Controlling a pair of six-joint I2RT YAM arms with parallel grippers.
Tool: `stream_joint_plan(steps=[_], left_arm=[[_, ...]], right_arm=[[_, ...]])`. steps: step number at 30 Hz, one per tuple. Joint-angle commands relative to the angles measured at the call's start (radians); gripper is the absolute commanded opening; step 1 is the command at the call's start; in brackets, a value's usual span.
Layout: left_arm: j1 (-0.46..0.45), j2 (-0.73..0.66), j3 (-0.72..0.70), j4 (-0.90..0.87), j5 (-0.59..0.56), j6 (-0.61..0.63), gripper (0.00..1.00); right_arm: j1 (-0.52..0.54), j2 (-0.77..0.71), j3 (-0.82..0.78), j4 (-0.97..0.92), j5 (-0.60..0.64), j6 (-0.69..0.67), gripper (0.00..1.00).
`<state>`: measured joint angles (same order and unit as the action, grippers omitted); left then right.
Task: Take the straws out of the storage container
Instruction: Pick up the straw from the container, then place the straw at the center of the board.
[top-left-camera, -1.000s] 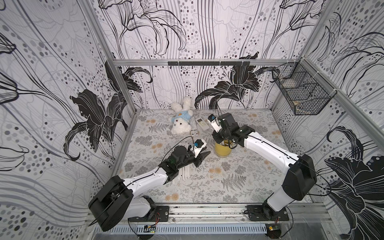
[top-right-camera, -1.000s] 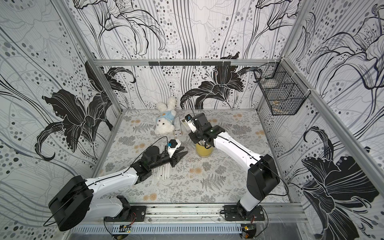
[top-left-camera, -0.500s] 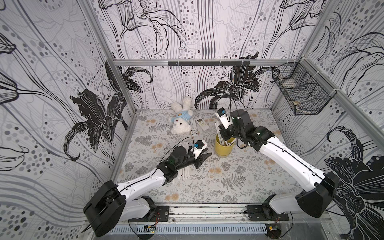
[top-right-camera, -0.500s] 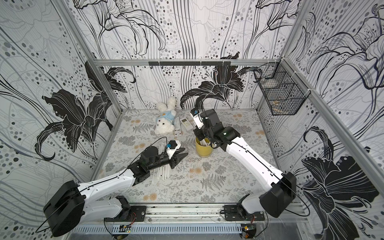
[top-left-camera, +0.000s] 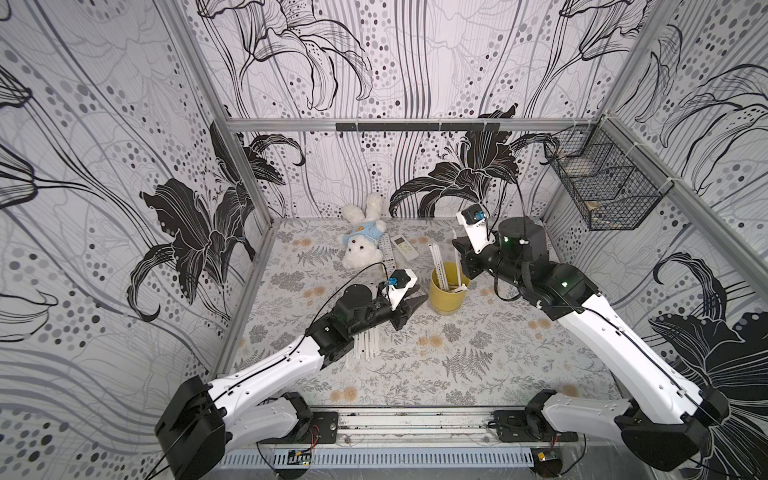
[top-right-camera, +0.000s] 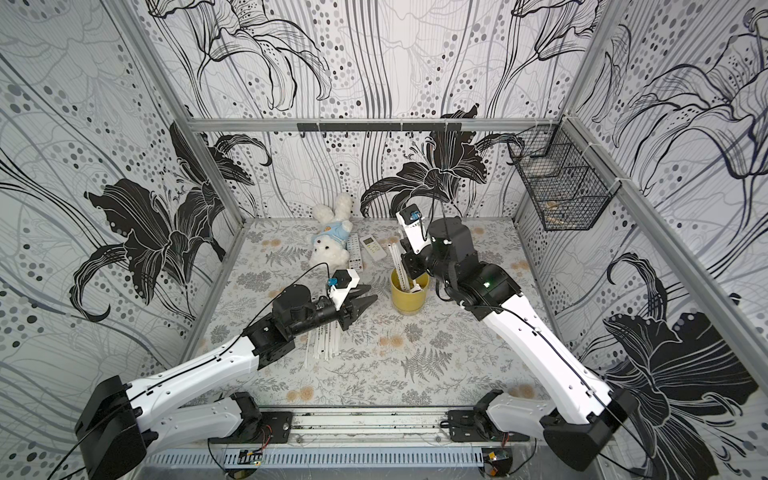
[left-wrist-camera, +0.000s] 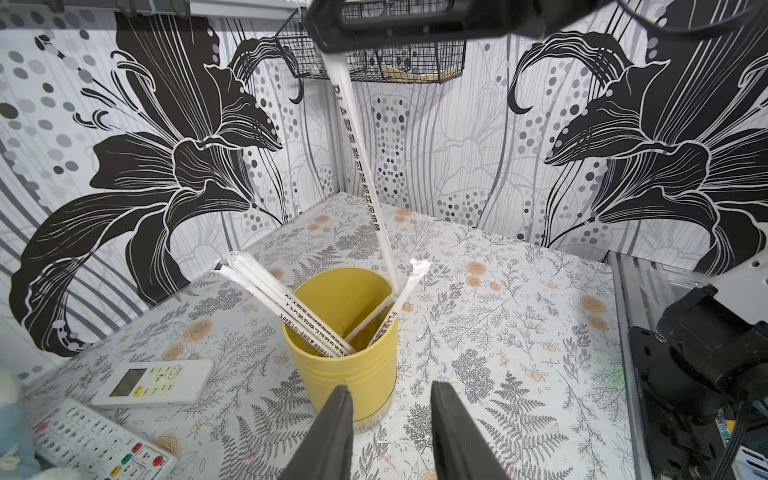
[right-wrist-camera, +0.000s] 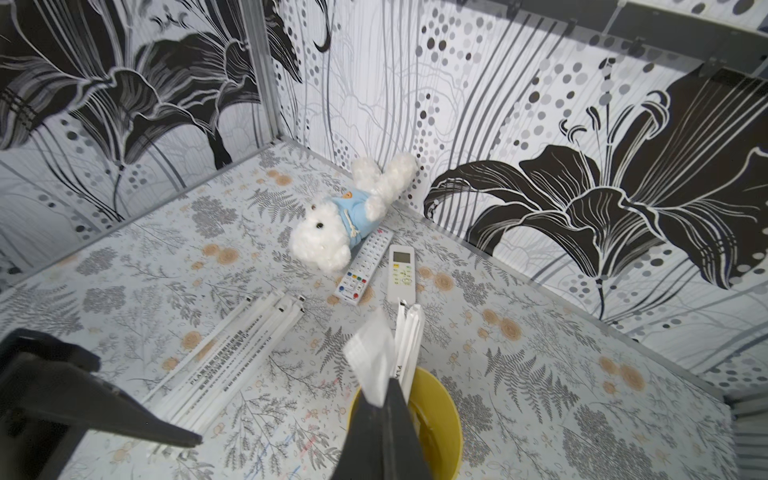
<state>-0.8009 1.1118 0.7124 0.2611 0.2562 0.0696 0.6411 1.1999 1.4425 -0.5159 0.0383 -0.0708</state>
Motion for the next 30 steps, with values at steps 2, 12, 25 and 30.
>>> stream_joint_plan(steps=[2,12,25,30], left_arm=[[-0.027,-0.051,0.055,-0.07,-0.054,-0.027,0.36],[-0.044,-0.157,0.101,-0.274,-0.156,-0.116,0.35],[-0.05,-0.273,0.049,-0.316,-0.183,-0.159,0.35],[-0.056,-0.252,0.061,-0.327,-0.182,-0.152,0.35]], right_arm=[[0.005,-0.063,0.048,-0.004,-0.096,0.069,0.0],[0.005,-0.104,0.106,-0.046,-0.209,0.154,0.0],[0.005,-0.069,0.154,-0.169,0.067,0.172,0.0],[0.005,-0.073,0.15,-0.108,-0.118,0.216,0.0]])
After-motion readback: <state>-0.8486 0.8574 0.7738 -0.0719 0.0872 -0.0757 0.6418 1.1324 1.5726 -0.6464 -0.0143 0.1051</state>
